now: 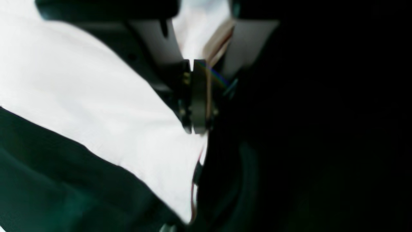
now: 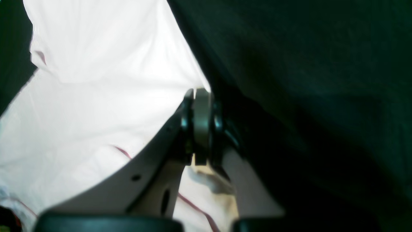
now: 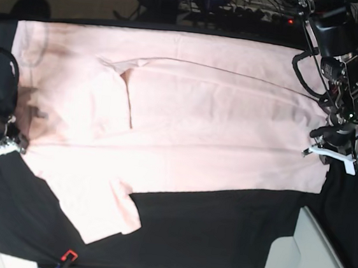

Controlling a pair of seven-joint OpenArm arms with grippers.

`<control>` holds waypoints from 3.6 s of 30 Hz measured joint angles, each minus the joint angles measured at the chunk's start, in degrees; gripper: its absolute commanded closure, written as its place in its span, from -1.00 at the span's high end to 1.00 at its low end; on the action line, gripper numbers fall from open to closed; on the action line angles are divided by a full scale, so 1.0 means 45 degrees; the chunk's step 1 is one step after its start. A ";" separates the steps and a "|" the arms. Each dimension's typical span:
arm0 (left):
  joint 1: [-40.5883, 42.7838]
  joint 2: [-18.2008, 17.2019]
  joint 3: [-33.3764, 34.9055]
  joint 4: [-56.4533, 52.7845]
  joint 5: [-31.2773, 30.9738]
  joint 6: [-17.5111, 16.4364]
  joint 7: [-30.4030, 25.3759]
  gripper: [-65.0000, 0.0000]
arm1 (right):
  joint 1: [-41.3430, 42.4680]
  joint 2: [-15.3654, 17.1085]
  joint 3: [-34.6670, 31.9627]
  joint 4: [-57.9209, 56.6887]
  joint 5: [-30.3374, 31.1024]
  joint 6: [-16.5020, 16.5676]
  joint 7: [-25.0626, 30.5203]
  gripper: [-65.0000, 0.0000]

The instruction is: Fold the T-shirt properly

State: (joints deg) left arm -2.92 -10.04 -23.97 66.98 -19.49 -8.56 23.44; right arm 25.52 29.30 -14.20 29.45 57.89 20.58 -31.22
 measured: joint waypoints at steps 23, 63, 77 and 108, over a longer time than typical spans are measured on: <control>0.2225 0.0393 -0.0083 0.2866 0.0015 -0.0049 0.0058 -1.00 | -0.2584 0.0044 0.2501 0.3487 -0.0112 -0.0102 -0.1729 -1.00; 0.4959 -0.0097 -0.0996 0.4643 0.0097 -0.1064 0.0058 -1.00 | -0.6479 -0.0568 0.5712 0.7635 -0.0146 -0.0102 -0.3978 -0.83; 0.3682 -0.0568 -0.2103 0.4687 0.0204 -0.0816 0.1321 0.05 | -0.5887 -0.1166 0.8296 0.9743 -0.0223 -0.0151 -0.6144 0.42; 0.1851 -0.0835 -0.2021 0.2341 0.0185 -0.0874 0.1933 0.03 | 0.0461 -0.2093 0.2565 -0.0597 -0.4954 0.2195 -0.1724 0.28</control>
State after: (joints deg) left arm 5.41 -13.80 -33.06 77.52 -18.65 -12.49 32.14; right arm 27.59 19.88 -2.66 26.76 35.59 30.46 -38.98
